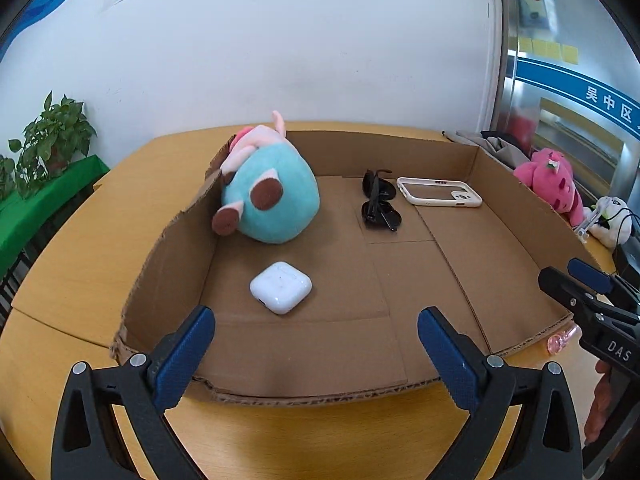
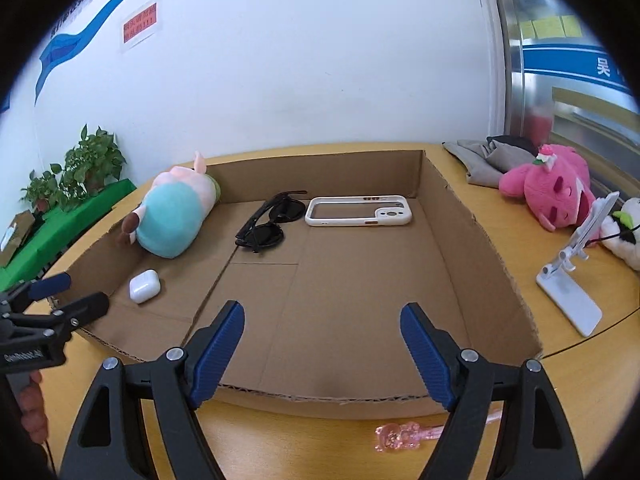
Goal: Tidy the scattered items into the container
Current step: 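Withdraw the left tool from the box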
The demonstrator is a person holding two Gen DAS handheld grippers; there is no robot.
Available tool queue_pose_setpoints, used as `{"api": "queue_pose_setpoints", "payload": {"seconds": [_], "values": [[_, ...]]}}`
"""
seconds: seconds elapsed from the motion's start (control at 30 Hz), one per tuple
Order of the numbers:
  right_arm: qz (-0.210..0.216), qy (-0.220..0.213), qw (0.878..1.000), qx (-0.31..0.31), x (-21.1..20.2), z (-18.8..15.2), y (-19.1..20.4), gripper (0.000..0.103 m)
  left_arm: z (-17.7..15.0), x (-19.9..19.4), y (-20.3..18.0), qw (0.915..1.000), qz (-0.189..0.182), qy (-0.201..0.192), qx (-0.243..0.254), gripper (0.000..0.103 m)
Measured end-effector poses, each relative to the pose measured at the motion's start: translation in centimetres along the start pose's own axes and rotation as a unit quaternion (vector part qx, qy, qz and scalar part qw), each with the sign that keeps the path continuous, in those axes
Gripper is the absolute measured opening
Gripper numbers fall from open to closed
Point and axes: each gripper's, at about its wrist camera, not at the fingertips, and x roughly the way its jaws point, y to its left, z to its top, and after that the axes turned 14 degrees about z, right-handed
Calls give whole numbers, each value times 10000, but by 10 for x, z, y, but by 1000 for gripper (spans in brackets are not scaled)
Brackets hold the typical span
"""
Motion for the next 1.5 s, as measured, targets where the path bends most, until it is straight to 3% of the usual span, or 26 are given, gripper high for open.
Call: {"api": "queue_pose_setpoints", "payload": {"seconds": [0.33, 0.43, 0.8, 1.5], "values": [[-197, -198, 9984, -502, 1, -17, 12, 84, -14, 1, -3, 9995, 53, -309, -66, 103], [-247, -220, 9981, -517, 2, -18, 13, 85, -19, 5, 0, 9991, -91, -298, -301, 103], [-308, -160, 9982, -499, 3, -18, 14, 88, -26, -1, -1, 9981, -100, -527, -301, 103], [-363, -98, 9980, -514, 5, -18, 16, 92, -28, -3, -2, 9982, -90, -517, -305, 103]]}}
